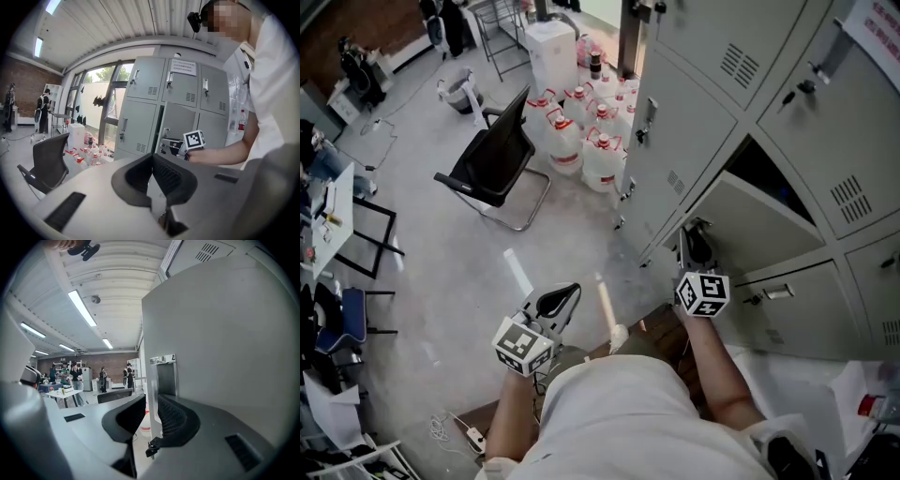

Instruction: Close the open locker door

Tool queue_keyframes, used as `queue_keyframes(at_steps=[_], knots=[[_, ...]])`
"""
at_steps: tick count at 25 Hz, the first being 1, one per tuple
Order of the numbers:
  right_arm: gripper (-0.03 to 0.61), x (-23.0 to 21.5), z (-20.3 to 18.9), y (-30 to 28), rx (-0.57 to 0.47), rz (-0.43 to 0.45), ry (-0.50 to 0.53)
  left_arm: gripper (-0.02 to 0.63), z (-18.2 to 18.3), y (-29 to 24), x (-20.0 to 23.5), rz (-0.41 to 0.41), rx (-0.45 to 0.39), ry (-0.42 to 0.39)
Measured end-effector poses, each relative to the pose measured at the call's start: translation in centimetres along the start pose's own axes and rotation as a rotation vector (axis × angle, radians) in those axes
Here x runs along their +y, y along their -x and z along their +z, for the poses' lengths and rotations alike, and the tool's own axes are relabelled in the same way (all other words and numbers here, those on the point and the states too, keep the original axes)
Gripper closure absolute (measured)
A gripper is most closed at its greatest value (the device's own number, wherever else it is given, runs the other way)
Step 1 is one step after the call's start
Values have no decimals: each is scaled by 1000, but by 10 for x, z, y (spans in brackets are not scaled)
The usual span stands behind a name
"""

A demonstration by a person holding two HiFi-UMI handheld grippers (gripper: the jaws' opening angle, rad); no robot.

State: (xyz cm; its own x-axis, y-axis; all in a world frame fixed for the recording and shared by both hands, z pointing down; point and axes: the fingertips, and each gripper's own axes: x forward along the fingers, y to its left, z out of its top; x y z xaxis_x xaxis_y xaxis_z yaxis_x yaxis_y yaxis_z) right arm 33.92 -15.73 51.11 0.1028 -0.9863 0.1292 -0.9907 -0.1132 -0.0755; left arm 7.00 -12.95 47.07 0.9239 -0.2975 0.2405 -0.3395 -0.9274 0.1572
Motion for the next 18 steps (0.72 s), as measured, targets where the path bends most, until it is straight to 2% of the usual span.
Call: queue_keyframes(at_steps=[4, 9, 18], knots=[[487, -6, 3, -11, -6, -25, 42, 609, 5, -4, 1, 36, -8, 1], [425, -11, 5, -24, -17, -43, 39, 609, 4, -9, 3, 76, -14, 14], [373, -36, 10, -50, -19, -139, 33, 610, 4, -17, 2, 115, -8, 20]])
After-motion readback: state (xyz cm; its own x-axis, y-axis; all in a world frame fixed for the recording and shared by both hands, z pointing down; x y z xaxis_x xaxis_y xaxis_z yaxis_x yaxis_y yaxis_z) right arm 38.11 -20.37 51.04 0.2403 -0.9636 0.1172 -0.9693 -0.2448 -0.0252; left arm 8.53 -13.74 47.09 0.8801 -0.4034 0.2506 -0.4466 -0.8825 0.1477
